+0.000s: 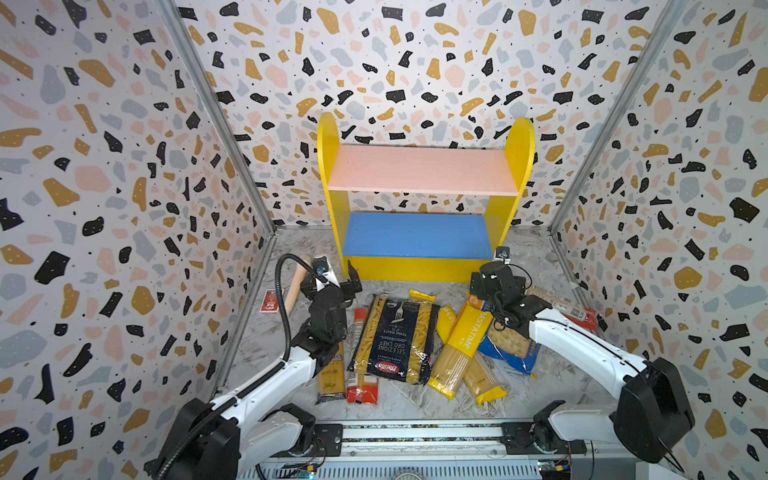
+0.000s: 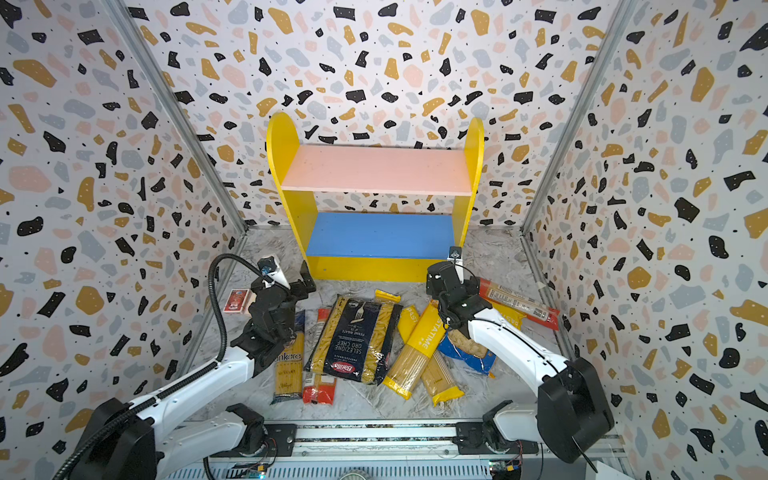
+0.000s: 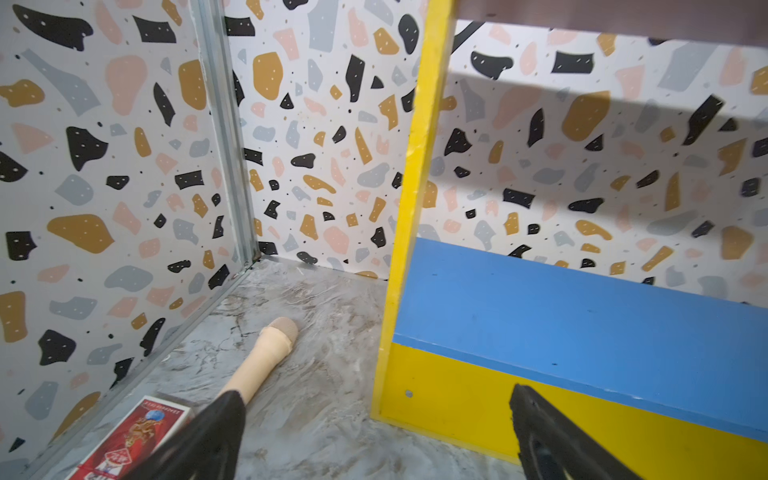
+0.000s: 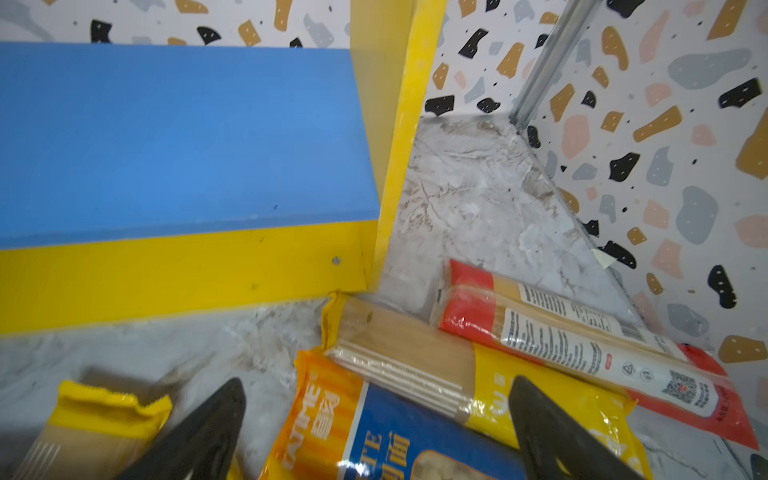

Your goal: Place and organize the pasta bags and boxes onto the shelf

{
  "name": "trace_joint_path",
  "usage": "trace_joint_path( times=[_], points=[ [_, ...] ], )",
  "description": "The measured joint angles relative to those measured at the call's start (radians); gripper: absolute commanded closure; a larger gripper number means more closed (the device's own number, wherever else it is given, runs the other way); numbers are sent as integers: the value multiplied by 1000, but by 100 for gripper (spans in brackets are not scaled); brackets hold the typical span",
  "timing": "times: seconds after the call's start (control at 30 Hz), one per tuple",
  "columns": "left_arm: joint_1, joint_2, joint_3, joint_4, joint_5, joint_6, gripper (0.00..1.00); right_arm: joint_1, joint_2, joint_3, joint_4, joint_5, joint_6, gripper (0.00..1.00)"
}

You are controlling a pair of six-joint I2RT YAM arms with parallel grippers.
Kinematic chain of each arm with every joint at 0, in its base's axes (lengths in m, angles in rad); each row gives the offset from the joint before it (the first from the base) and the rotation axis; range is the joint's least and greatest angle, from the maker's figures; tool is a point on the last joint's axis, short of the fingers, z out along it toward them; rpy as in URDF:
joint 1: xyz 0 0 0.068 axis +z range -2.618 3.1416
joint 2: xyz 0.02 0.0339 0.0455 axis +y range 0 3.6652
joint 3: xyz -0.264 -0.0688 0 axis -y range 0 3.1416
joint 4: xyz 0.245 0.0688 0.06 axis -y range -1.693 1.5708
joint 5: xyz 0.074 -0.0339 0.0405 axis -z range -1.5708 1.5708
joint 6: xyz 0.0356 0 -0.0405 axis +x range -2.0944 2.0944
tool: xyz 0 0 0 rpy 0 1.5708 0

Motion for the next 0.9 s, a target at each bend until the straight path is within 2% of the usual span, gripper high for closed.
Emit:
trace_joint_path(
  times=[0.13,0.27,0.47,0.67,0.9],
  points=[
    [-135,13,57,-66,-63,-33,0,27,-103,-2,-151,-91,88,1],
    [-174,13,103,-188,-24,-71,0,70,-133,-6,-272,-160,189,1],
    [-262,-5,187,-369,-48,-118,1,247,-143,-80,-418,-227,338,1],
    [-307,-15,216,-527,-37,-187,1,390,-256,-187,-453,-335,476,4],
    [-316,-17,248,-686,67,-253,1,554,-289,-284,-341,-450,597,5]
  ],
)
